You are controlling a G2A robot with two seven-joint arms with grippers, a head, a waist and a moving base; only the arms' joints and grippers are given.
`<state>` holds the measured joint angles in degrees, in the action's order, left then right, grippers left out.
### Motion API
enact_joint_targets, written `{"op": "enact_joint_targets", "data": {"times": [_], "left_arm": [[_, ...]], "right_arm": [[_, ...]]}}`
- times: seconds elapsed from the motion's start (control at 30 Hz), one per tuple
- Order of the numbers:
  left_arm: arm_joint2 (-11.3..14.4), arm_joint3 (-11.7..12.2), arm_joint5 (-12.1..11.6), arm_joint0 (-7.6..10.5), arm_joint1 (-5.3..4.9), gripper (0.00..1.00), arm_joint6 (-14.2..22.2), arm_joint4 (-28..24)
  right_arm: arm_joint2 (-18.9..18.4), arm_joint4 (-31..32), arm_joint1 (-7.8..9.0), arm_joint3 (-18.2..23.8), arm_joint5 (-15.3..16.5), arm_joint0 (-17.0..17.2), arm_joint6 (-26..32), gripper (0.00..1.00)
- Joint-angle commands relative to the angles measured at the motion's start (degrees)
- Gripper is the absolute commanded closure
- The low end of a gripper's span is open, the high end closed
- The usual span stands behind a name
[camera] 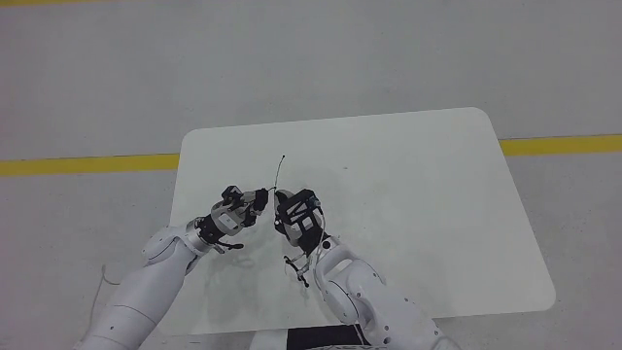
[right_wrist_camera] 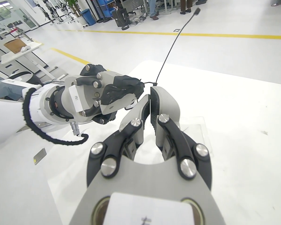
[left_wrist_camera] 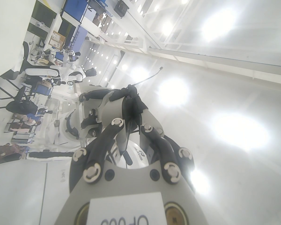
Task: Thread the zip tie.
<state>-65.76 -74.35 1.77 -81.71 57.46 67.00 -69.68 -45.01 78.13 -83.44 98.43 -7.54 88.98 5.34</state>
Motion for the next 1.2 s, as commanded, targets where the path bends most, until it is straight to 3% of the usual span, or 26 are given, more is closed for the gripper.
{"op": "enact_joint_targets", "data": {"times": [0.0,1.17], "left_arm": [[0.00,0.00,0.00,0.00,0.00,1.00,0.00,0.00],[0.00,0.00,0.00,0.00,0.00,1.00,0.00,0.00]], "right_arm": [[-0.06,0.21,0.02,0.03,-0.01,0.03,0.11,1.00],[-0.18,3.70,-0.04,-4.20,-1.52,-0.85,6.78,1.00]]}}
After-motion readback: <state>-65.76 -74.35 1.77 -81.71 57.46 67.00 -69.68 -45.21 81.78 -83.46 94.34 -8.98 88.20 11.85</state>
